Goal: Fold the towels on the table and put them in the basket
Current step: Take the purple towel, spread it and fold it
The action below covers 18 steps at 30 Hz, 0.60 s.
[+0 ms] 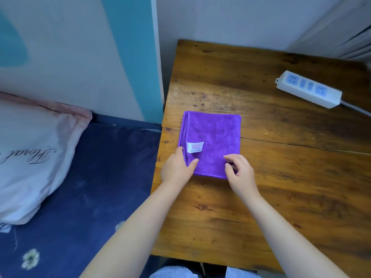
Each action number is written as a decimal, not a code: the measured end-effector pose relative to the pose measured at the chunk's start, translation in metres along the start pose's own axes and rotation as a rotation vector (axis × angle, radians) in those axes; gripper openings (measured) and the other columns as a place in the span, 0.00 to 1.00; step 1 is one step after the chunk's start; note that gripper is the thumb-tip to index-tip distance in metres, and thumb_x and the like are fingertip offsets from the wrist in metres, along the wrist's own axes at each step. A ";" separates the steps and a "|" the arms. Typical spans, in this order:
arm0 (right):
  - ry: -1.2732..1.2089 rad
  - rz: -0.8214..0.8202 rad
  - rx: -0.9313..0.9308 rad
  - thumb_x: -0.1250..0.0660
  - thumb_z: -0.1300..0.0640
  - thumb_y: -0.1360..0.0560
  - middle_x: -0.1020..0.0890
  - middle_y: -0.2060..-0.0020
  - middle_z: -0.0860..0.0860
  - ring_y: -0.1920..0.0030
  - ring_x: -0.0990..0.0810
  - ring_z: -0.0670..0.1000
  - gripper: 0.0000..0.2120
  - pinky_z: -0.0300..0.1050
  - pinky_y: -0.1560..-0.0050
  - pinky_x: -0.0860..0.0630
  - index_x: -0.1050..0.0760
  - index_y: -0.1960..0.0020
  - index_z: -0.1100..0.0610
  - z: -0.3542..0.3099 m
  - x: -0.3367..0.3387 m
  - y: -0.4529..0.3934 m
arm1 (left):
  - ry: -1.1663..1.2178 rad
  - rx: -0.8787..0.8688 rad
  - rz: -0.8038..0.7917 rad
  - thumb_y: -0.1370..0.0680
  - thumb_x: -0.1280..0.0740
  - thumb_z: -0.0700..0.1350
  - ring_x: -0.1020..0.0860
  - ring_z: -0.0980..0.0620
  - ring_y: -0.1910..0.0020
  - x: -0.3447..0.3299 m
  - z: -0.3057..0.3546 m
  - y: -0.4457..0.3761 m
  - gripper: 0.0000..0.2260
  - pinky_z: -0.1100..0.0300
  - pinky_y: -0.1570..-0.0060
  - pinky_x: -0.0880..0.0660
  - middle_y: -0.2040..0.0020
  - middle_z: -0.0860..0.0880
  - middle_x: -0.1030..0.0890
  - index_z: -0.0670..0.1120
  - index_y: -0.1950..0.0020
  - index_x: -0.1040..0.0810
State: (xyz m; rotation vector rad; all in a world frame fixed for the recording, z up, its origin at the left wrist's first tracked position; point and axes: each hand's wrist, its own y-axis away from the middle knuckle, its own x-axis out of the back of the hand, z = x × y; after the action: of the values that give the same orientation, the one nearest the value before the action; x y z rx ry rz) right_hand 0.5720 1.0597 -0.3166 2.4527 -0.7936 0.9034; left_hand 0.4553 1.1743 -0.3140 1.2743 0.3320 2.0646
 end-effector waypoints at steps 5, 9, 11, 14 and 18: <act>0.323 -0.113 0.080 0.38 0.49 0.33 0.20 0.49 0.62 0.47 0.21 0.65 0.21 0.55 0.45 0.28 0.20 0.50 0.63 0.026 0.007 0.009 | 0.051 -0.079 0.064 0.21 0.39 0.42 0.30 0.47 0.34 -0.001 0.007 0.000 0.20 0.57 0.38 0.31 0.32 0.45 0.29 0.42 0.29 0.36; 0.493 -0.268 0.111 0.36 0.49 0.33 0.23 0.40 0.63 0.40 0.25 0.67 0.22 0.63 0.47 0.26 0.21 0.45 0.59 0.031 -0.002 0.019 | 0.141 -0.165 0.169 0.21 0.39 0.41 0.30 0.47 0.34 0.000 0.004 0.002 0.19 0.58 0.37 0.32 0.33 0.45 0.28 0.41 0.30 0.33; 0.484 -0.293 0.073 0.39 0.48 0.29 0.32 0.31 0.61 0.30 0.36 0.65 0.24 0.63 0.37 0.32 0.26 0.36 0.58 0.027 -0.005 0.022 | 0.174 -0.099 0.162 0.21 0.39 0.41 0.28 0.46 0.36 -0.005 -0.004 0.000 0.18 0.56 0.39 0.31 0.35 0.44 0.27 0.41 0.31 0.32; 0.461 -0.332 0.026 0.43 0.50 0.22 0.53 0.24 0.54 0.28 0.65 0.53 0.26 0.56 0.26 0.54 0.43 0.26 0.54 0.024 -0.007 0.023 | 0.157 0.031 0.125 0.21 0.39 0.44 0.27 0.45 0.38 -0.011 -0.017 -0.004 0.17 0.53 0.41 0.29 0.36 0.43 0.26 0.42 0.32 0.31; 0.534 -0.354 0.077 0.30 0.61 0.31 0.41 0.26 0.59 0.27 0.45 0.65 0.31 0.62 0.31 0.39 0.34 0.30 0.56 0.027 -0.006 0.021 | 0.096 0.054 0.128 0.20 0.41 0.47 0.27 0.45 0.39 -0.013 -0.019 -0.007 0.17 0.53 0.44 0.27 0.37 0.44 0.27 0.43 0.33 0.32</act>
State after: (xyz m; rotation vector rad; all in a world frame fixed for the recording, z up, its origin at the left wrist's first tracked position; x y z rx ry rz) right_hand 0.5672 1.0308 -0.3362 2.1498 -0.1365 1.3683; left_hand 0.4459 1.1729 -0.3357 1.2598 0.3607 2.2436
